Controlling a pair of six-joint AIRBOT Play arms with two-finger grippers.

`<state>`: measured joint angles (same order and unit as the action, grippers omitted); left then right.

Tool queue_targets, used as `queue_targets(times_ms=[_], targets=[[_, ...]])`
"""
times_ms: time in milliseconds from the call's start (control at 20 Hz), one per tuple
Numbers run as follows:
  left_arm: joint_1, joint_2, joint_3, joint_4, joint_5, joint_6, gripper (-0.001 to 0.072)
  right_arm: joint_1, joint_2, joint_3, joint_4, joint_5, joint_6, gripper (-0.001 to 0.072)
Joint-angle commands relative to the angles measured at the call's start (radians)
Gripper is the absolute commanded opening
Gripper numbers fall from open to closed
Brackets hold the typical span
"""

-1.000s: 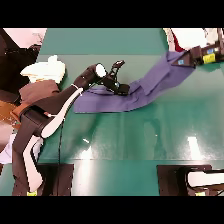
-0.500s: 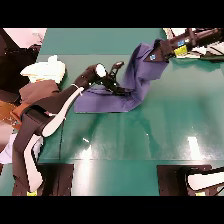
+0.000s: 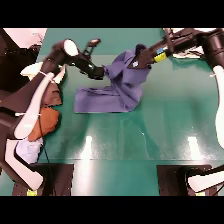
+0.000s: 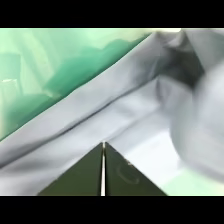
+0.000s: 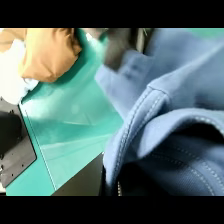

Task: Fold the shirts.

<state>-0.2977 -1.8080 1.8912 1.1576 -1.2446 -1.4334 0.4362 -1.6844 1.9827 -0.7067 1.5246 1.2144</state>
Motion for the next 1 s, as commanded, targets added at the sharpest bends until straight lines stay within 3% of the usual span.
queue_targets(times_ms=[0,250,300,350,400,500,600,950], targets=[[0.108,0.083,0.002,0.055,-0.121,0.027,0.0024,0.091,-0.05,0.0,0.01,-0.055,-0.052,0.0018],[0.194,0.157,0.003,0.155,-0.199,0.023,0.0024,0.27,-0.193,0.07,0.013,-0.27,-0.107,0.0027],[0.206,0.171,0.003,0.19,-0.199,0.014,0.0024,0.311,-0.242,0.105,0.018,-0.312,-0.113,0.0217],[0.217,0.187,0.003,0.214,-0.198,-0.001,0.0024,0.345,-0.282,0.12,0.035,-0.361,-0.114,0.0482],[0.232,0.206,0.003,0.225,-0.195,-0.004,0.0024,0.373,-0.313,0.122,0.073,-0.407,-0.121,0.0584],[0.259,0.239,0.003,0.226,-0.191,-0.007,0.0024,0.402,-0.333,0.113,0.141,-0.415,-0.178,0.0583],[0.277,0.267,0.003,0.224,-0.2,-0.007,0.0025,0.387,-0.275,0.044,0.116,-0.414,-0.177,0.057],[0.284,0.29,-0.054,0.187,-0.283,-0.006,0.0025,0.084,0.008,-0.285,-0.129,-0.238,-0.035,0.0572]])
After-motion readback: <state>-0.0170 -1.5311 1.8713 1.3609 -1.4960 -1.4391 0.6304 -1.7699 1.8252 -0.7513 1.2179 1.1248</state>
